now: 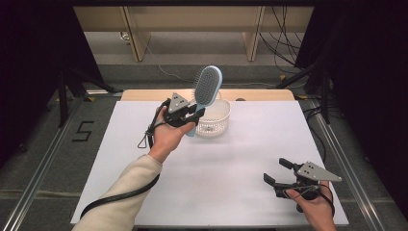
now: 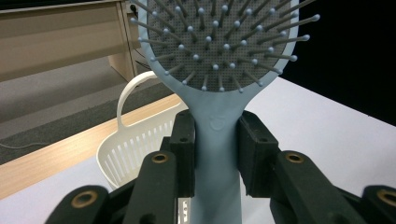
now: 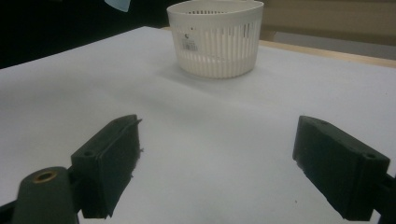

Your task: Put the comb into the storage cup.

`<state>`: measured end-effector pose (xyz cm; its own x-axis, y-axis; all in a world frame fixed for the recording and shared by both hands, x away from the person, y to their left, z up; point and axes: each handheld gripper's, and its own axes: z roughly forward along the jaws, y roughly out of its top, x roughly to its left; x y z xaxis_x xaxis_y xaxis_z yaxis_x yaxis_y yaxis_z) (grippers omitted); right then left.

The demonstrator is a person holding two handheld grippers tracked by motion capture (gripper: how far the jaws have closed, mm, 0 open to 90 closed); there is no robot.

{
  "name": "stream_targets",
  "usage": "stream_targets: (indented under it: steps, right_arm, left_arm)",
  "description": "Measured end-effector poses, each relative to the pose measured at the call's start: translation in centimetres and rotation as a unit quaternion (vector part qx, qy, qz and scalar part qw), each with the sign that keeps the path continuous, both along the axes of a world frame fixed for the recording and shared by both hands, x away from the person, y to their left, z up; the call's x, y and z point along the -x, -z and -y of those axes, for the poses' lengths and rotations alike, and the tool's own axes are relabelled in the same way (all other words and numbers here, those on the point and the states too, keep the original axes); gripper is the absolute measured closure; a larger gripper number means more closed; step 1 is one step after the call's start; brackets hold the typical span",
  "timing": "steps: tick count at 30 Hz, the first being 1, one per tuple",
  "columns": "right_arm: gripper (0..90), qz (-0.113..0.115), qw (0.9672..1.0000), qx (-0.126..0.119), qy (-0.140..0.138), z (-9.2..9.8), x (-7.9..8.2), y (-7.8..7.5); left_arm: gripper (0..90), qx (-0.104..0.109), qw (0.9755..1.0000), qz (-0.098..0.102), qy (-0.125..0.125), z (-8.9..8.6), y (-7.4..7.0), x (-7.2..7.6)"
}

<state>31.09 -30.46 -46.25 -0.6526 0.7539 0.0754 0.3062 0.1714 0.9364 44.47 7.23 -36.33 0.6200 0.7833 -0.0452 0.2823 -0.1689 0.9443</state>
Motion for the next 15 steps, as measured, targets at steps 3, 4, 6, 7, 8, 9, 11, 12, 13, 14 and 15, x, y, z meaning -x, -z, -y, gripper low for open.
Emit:
stream_targets:
  steps: [3,4,6,7,8,9,11,12,13,14,15]
  right_arm:
    - [15.6,0.000,1.0000,0.000,0.000,0.00,0.00,0.00]
    - [15.6,0.000,1.0000,0.000,0.000,0.00,-0.01,0.00]
    - [15.6,0.000,1.0000,0.000,0.000,0.00,-0.01,0.01]
    - [15.6,-0.001,1.0000,0.000,0.000,0.00,-0.01,0.01]
    - [15.6,-0.001,1.0000,0.000,0.001,0.00,-0.01,0.01]
    - [15.6,0.000,1.0000,0.000,0.000,0.00,0.00,0.00]
    - [15.6,0.000,1.0000,0.000,0.000,0.01,0.00,0.00]
    - [15.6,0.000,1.0000,-0.001,0.000,0.00,-0.01,0.01]
    - [15.6,0.000,1.0000,0.000,0.000,0.01,0.00,0.00]
    - [15.6,0.000,1.0000,0.000,0.000,0.01,0.00,0.00]
    - [15.6,0.000,1.0000,0.000,0.000,0.01,0.00,0.00]
  left_arm:
    - [69.6,0.000,1.0000,0.000,-0.001,0.01,-0.03,-0.08]
    - [69.6,0.000,1.0000,0.001,-0.001,0.01,-0.05,-0.11]
    - [69.6,-0.001,1.0000,0.002,0.001,0.03,-0.09,-0.18]
    - [69.6,0.000,1.0000,0.002,0.001,0.05,-0.12,-0.22]
    - [69.6,0.002,1.0000,0.002,0.000,0.07,-0.14,-0.24]
    - [69.6,0.003,1.0000,0.002,0.000,0.08,-0.15,-0.28]
    - [69.6,0.003,1.0000,0.002,0.000,0.09,-0.17,-0.36]
    - [69.6,0.003,1.0000,0.002,-0.001,0.09,-0.18,-0.39]
    - [69.6,0.003,1.0000,0.002,-0.001,0.09,-0.18,-0.42]
    - [69.6,0.003,1.0000,0.002,-0.001,0.10,-0.19,-0.45]
    - [69.6,0.003,1.0000,0.003,-0.001,0.11,-0.20,-0.47]
